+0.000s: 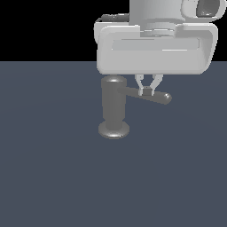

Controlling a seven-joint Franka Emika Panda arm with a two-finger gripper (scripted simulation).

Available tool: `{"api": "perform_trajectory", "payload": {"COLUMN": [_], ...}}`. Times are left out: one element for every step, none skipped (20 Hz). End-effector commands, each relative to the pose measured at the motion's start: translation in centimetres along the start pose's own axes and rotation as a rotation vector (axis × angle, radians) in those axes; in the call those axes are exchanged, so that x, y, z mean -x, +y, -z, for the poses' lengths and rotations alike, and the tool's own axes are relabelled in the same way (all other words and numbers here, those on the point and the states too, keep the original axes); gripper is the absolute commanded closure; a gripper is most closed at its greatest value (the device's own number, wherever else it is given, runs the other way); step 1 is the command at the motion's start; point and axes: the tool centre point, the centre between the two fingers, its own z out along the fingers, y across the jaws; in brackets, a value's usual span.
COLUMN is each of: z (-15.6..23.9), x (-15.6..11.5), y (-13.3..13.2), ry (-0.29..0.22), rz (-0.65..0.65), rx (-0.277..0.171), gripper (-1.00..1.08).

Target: Turn on the faucet by rotating a designated handle.

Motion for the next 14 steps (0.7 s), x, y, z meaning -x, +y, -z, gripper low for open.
{"api": "perform_trajectory", "payload": {"z": [-1.2,-1.2,-1.2,-1.2,0.2,0.1,0.1,0.1,0.0,0.0,0.0,-0.1,-0.1,-0.2], "x": [0.9,0.8,0.8,0.8,-0.4,-0.7,-1.0,-1.2,-1.5,-1.8,-2.0,-2.3,-2.5,-2.8], "y": [2.3,2.8,3.3,3.3,1.8,2.0,2.3,2.5,2.7,3.0,3.2,3.5,3.7,4.0], "ry": [-0.033,-0.033,-0.033,-0.033,0.005,0.004,0.003,0.002,0.002,0.001,0.0,-0.001,-0.001,-0.002], "rz": [-0.03,-0.03,-0.03,-0.03,0.001,0.0,-0.001,-0.001,-0.002,-0.002,-0.003,-0.004,-0.004,-0.005], "rx": [-0.005,-0.005,-0.005,-0.005,0.001,0.001,0.001,0.001,0.001,0.001,0.001,0.001,0.001,0.0], "gripper": [1.08,1.08,1.08,1.08,1.08,1.08,1.08,1.08,1.08,1.08,1.08,1.08,1.08,1.08]}}
